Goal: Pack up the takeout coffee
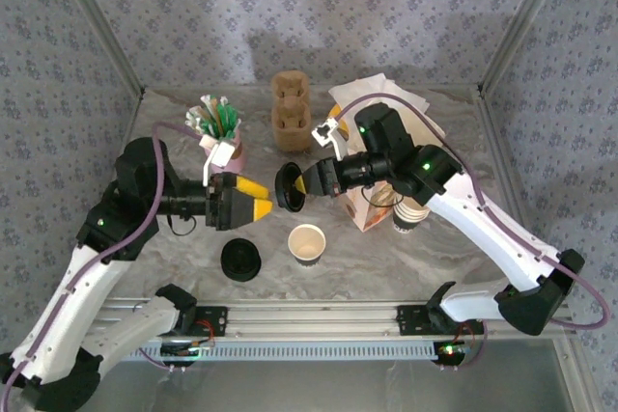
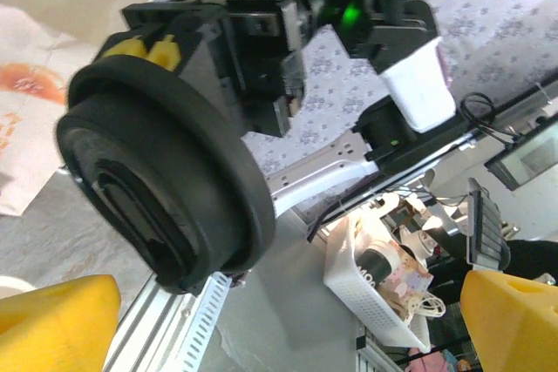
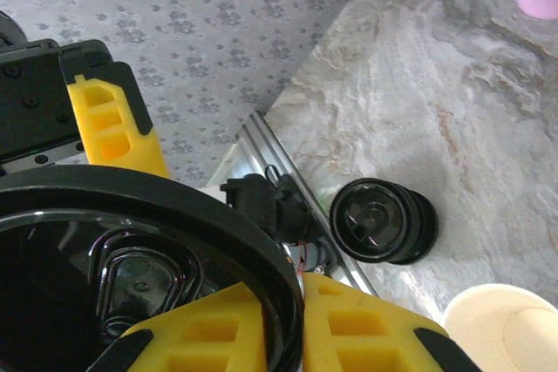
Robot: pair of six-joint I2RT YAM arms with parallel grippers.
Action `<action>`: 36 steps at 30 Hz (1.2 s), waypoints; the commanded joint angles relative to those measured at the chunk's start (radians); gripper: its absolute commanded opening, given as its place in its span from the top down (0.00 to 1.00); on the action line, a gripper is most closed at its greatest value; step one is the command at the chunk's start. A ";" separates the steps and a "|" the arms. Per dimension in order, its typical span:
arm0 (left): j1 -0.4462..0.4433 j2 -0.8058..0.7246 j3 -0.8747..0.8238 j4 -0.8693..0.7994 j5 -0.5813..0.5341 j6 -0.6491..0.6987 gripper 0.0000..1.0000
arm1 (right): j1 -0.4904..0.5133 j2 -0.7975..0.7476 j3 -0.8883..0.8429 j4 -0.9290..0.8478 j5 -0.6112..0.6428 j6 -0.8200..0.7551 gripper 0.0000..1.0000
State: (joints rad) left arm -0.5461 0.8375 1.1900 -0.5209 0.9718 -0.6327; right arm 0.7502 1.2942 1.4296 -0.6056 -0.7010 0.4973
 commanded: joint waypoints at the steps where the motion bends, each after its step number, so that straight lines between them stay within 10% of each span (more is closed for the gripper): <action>1: -0.012 -0.006 0.013 0.073 0.038 -0.018 0.00 | 0.000 -0.005 0.006 0.079 -0.071 0.023 0.84; 10: -0.024 -0.030 0.043 0.033 -0.175 0.092 0.00 | -0.012 0.002 0.052 0.010 -0.046 0.065 0.85; 16: -0.086 -0.161 0.059 0.080 -0.496 0.540 0.00 | -0.095 0.036 0.061 -0.079 -0.179 0.286 0.88; 22: -0.106 -0.122 0.077 0.084 -0.525 0.812 0.00 | -0.120 0.020 0.023 0.037 -0.264 0.534 0.88; 36: -0.225 -0.083 -0.019 0.314 -0.504 0.823 0.00 | -0.080 0.050 0.028 0.139 -0.422 0.678 0.87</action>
State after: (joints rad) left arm -0.7460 0.7715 1.1545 -0.2913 0.4732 0.1532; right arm 0.6605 1.3331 1.4570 -0.5037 -1.0702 1.1324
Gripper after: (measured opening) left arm 0.996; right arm 0.131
